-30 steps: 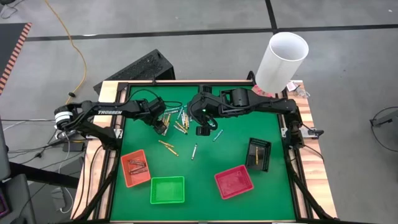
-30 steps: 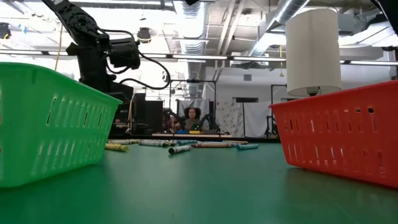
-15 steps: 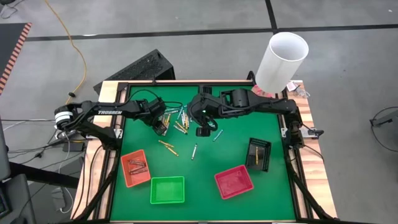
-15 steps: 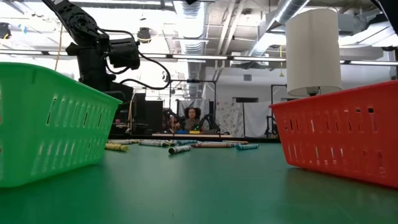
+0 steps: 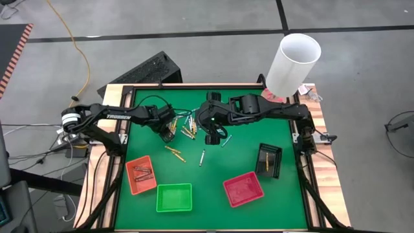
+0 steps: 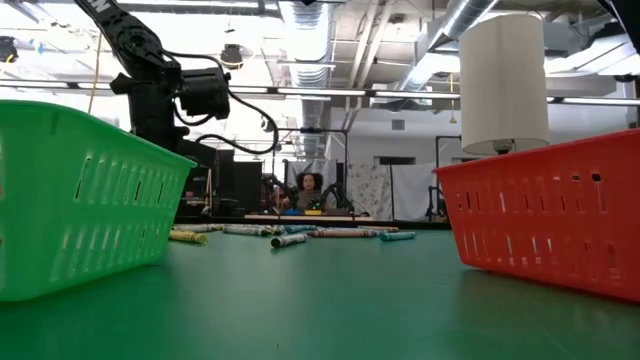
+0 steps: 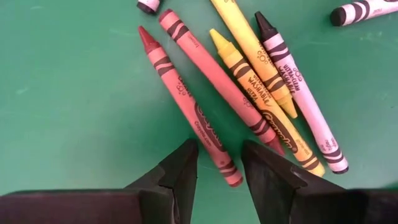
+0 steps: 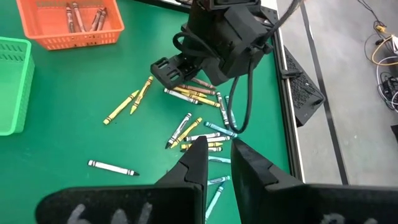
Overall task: Sort crayons
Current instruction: Put the brown crayon into the orange bin
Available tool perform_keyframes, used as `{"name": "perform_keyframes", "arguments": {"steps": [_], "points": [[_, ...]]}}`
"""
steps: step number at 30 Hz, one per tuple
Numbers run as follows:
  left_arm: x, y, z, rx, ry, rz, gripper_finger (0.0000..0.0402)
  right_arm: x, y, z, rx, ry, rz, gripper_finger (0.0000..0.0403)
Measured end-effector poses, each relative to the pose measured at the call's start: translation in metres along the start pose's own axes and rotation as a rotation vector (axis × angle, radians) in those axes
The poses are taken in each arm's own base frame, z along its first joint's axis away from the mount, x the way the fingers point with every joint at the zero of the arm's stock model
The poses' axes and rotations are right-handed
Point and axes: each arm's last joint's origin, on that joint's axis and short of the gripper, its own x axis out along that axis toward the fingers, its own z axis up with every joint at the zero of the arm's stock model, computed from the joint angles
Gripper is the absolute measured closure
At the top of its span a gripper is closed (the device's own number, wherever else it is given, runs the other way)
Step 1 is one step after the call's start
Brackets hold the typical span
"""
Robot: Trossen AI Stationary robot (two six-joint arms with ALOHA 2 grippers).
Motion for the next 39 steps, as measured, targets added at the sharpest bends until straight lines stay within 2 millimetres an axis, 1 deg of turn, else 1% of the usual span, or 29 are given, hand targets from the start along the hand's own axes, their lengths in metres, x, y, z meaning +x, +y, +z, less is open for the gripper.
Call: {"name": "perform_keyframes", "arguments": {"steps": [4, 6, 8, 13, 18, 22, 24, 26, 28, 31, 34, 39], "points": [[0.0, 0.0, 0.0, -0.002, 0.004, 0.001, 0.0282, -0.001, 0.002, 0.0, -0.004, -0.002, 0.004, 0.0337], [0.0, 0.0, -0.001, -0.002, 0.014, 0.001, 0.0293, -0.001, 0.002, 0.0, -0.004, -0.003, 0.004, 0.0337], [0.0, 0.001, -0.002, 0.001, 0.02, 0.002, 0.0315, -0.001, 0.002, 0.0, -0.004, -0.003, 0.003, 0.0337], [0.001, 0.001, -0.002, 0.022, 0.021, 0.01, 0.0387, -0.001, 0.002, 0.001, -0.003, -0.004, 0.003, 0.0337], [0.0, 0.001, -0.002, 0.044, 0.008, 0.027, 0.0391, -0.001, 0.002, 0.003, 0.006, -0.023, -0.006, 0.0337], [-0.011, 0.002, -0.001, 0.054, -0.048, 0.027, 0.0397, -0.005, 0.001, 0.003, 0.014, -0.024, -0.088, 0.0337], [-0.023, 0.003, -0.001, 0.05, -0.107, 0.028, 0.0398, -0.008, -0.001, 0.003, 0.02, -0.027, -0.112, 0.0337], [-0.04, 0.004, 0.001, 0.039, -0.199, 0.011, 0.0399, -0.014, -0.004, 0.002, 0.034, -0.034, -0.121, 0.0337], [-0.057, 0.006, -0.001, 0.036, -0.271, -0.003, 0.04, -0.02, -0.006, 0.001, 0.05, -0.045, -0.125, 0.0337], [-0.087, 0.008, -0.006, 0.043, -0.422, -0.045, 0.04, -0.027, -0.009, 0.0, 0.076, -0.051, -0.126, 0.0337], [-0.117, 0.009, -0.015, 0.043, -0.583, -0.101, 0.0401, -0.034, -0.009, 0.0, 0.096, -0.071, -0.123, 0.0337], [-0.162, 0.01, -0.034, 0.05, -0.855, -0.212, 0.0401, -0.036, -0.003, 0.005, 0.072, -0.108, -0.114, 0.0337]]}}
